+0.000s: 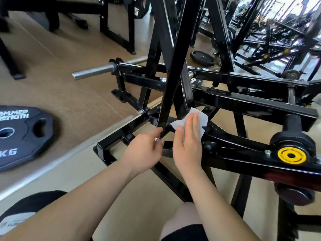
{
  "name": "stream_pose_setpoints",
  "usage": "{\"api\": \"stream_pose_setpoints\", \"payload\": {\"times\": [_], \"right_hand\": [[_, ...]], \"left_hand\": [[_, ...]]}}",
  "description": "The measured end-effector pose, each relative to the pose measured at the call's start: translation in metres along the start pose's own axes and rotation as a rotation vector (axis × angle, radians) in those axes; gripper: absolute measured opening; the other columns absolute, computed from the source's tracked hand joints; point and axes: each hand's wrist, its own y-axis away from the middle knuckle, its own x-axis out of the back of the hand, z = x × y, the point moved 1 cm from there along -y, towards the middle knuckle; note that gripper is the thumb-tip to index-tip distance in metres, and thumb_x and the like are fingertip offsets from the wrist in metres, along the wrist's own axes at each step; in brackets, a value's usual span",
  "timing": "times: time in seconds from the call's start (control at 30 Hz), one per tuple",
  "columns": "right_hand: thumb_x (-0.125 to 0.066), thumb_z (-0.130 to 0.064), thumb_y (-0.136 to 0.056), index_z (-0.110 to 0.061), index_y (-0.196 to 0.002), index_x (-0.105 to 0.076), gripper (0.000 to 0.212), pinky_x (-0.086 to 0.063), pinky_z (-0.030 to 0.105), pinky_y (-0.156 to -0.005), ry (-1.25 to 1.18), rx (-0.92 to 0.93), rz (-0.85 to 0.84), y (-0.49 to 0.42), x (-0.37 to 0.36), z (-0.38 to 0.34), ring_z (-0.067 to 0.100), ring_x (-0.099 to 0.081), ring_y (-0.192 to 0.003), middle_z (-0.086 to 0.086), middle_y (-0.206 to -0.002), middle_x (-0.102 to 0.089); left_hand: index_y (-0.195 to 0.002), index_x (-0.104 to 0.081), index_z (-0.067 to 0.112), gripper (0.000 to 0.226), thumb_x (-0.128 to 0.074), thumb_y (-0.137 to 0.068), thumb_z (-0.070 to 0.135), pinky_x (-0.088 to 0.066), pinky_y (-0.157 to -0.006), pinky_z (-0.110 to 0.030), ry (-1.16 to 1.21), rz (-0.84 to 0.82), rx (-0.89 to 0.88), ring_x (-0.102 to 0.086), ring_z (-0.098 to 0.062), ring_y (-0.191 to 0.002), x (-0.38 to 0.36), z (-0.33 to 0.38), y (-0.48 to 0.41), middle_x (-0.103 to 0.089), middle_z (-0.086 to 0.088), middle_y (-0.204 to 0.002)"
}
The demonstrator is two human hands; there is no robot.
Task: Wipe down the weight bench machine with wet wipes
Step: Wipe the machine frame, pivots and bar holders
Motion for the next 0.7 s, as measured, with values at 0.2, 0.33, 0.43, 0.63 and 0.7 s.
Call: {"api": "stream_pose_setpoints", "payload": {"times": [0.2,0.33,0.43,0.63,0.7], "right_hand": [[-0.011,-0.054,-0.110,-0.029,-0.162,0.019,0.065,0.003,0.045,-0.130,0.113,0.068,-0.093,-0.036,0.012,0.001,-0.002,0.025,-0.152,-0.013,-0.169,0.024],[-0.004,-0.055,-0.106,-0.024,-0.159,0.026,0.069,0.005,0.044,-0.130,0.234,0.107,-0.059,-0.018,-0.002,0.011,0.006,0.026,-0.154,-0.006,-0.168,0.029],[-0.006,-0.055,-0.106,-0.022,-0.159,0.027,0.071,0.001,0.045,-0.130,0.280,0.114,-0.096,-0.027,0.003,0.010,0.009,0.025,-0.155,-0.005,-0.168,0.031],[-0.021,-0.036,-0.112,-0.024,-0.162,0.020,0.066,-0.001,0.035,-0.130,0.141,0.246,-0.185,-0.111,0.025,-0.026,0.002,0.023,-0.154,-0.009,-0.169,0.028],[-0.021,-0.036,-0.112,-0.027,-0.162,0.019,0.065,0.000,0.032,-0.129,0.140,0.226,-0.143,-0.104,0.020,-0.024,0.001,0.022,-0.154,-0.013,-0.169,0.027]], "left_hand": [[-0.144,-0.054,0.024,0.042,-0.049,-0.105,0.039,-0.049,-0.102,-0.032,0.026,0.115,0.013,-0.061,-0.010,-0.122,0.011,-0.006,-0.007,-0.068,0.010,-0.129],[-0.155,-0.042,0.027,0.054,-0.043,-0.106,0.050,-0.045,-0.112,-0.040,0.061,0.104,0.027,-0.052,-0.009,-0.136,0.011,-0.008,-0.014,-0.055,0.010,-0.149],[-0.158,-0.037,0.027,0.055,-0.045,-0.106,0.045,-0.043,-0.115,-0.038,0.076,0.091,0.047,-0.048,-0.008,-0.140,0.008,-0.005,-0.017,-0.049,0.011,-0.155],[-0.159,-0.033,0.030,0.056,-0.043,-0.106,0.045,-0.044,-0.115,-0.039,0.138,0.092,0.054,-0.050,-0.006,-0.139,0.003,0.003,-0.023,-0.047,0.012,-0.156],[-0.159,-0.030,0.034,0.057,-0.039,-0.104,0.049,-0.043,-0.115,-0.040,0.125,0.096,0.052,-0.048,-0.006,-0.140,0.004,-0.001,-0.028,-0.046,0.015,-0.156]]}}
